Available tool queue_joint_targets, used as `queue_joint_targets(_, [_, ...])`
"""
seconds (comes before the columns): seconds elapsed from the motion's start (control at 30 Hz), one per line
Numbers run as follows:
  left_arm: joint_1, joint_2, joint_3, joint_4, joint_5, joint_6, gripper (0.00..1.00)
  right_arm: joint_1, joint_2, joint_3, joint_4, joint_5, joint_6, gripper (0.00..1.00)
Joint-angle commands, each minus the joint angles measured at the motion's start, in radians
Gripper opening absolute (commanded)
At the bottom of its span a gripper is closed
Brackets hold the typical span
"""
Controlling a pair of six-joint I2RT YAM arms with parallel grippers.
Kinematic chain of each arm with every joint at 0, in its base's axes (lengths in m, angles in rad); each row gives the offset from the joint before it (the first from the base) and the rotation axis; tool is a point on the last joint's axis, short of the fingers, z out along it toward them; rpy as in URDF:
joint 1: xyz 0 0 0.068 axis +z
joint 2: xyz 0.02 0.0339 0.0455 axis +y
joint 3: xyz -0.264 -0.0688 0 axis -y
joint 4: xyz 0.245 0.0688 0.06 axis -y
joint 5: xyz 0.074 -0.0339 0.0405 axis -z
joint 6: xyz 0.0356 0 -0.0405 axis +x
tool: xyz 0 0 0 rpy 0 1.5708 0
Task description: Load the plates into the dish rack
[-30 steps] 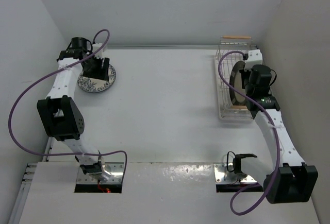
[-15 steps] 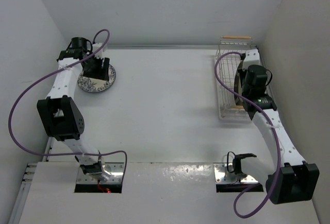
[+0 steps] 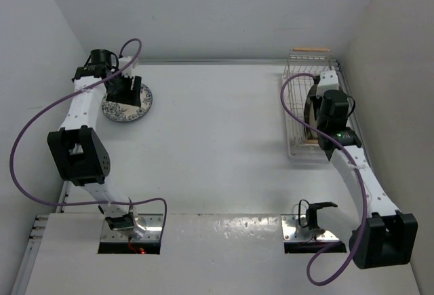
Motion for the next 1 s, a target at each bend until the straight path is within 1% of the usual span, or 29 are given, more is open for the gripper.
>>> queue_joint_targets(0.0, [0.019,-0.011,0.014,0.013,0.005,0.006,0.68,-0.008,-0.01,-0.007,0.05,-0.017,0.012,0.01])
queue_joint_targets(0.03, [0.019,-0.011,0.014,0.013,0.005,0.006,0.68,-0.012,-0.007,-0.009,0.05,-0.017,0.012,0.06])
queue_joint_targets(0.13, [0.04,-0.002,0.014,0.013,0.005,0.015,0.69,-0.03,0.002,-0.009,0.03,-0.026,0.018,0.33])
queue_joint_targets(0.2, [0.051,0.007,0.014,0.013,0.016,0.015,0.69,-0.035,0.007,-0.001,0.019,-0.035,0.029,0.43])
queue_joint_targets(0.23, [0.066,0.007,0.014,0.013,0.025,0.015,0.7,-0.038,0.008,0.007,0.016,-0.035,0.03,0.58])
queue_joint_targets(0.3, [0.094,0.033,0.014,0.013,0.046,0.015,0.71,-0.038,0.003,0.014,0.016,-0.031,0.031,0.66])
queue_joint_targets(0.33, [0.106,0.042,0.014,0.013,0.047,0.015,0.73,-0.038,-0.001,0.039,0.013,-0.029,0.031,0.72])
queue_joint_targets(0.37, [0.126,0.065,0.028,0.013,0.057,0.015,0.73,-0.037,0.0,0.046,0.002,-0.032,0.027,0.77])
queue_joint_targets(0.4, [0.138,0.08,0.037,0.013,0.057,0.015,0.73,-0.037,0.0,0.06,-0.001,-0.032,0.021,0.77])
queue_joint_targets(0.47, [0.176,0.114,0.071,0.022,0.057,-0.006,0.73,-0.032,0.0,0.123,-0.016,-0.035,0.018,0.81])
queue_joint_targets(0.53, [0.204,0.166,0.09,0.048,0.057,-0.031,0.74,-0.026,-0.001,0.174,-0.058,-0.037,0.021,0.82])
queue_joint_targets(0.6, [0.238,0.206,0.122,0.089,0.044,-0.078,0.74,-0.02,-0.01,0.235,-0.087,-0.038,0.032,0.85])
queue_joint_targets(0.67, [0.258,0.27,0.149,0.108,0.034,-0.117,0.75,-0.003,-0.03,0.278,-0.104,-0.043,0.034,0.86])
queue_joint_targets(0.77, [0.292,0.35,0.201,0.143,0.022,-0.164,0.75,0.022,-0.039,0.321,-0.154,-0.054,0.03,0.86])
queue_joint_targets(0.87, [0.315,0.409,0.246,0.169,0.011,-0.178,0.75,0.058,-0.052,0.33,-0.197,-0.032,0.05,0.86])
queue_joint_targets(0.97, [0.327,0.499,0.286,0.178,0.011,-0.203,0.75,0.092,-0.064,0.34,-0.231,-0.02,0.125,0.86])
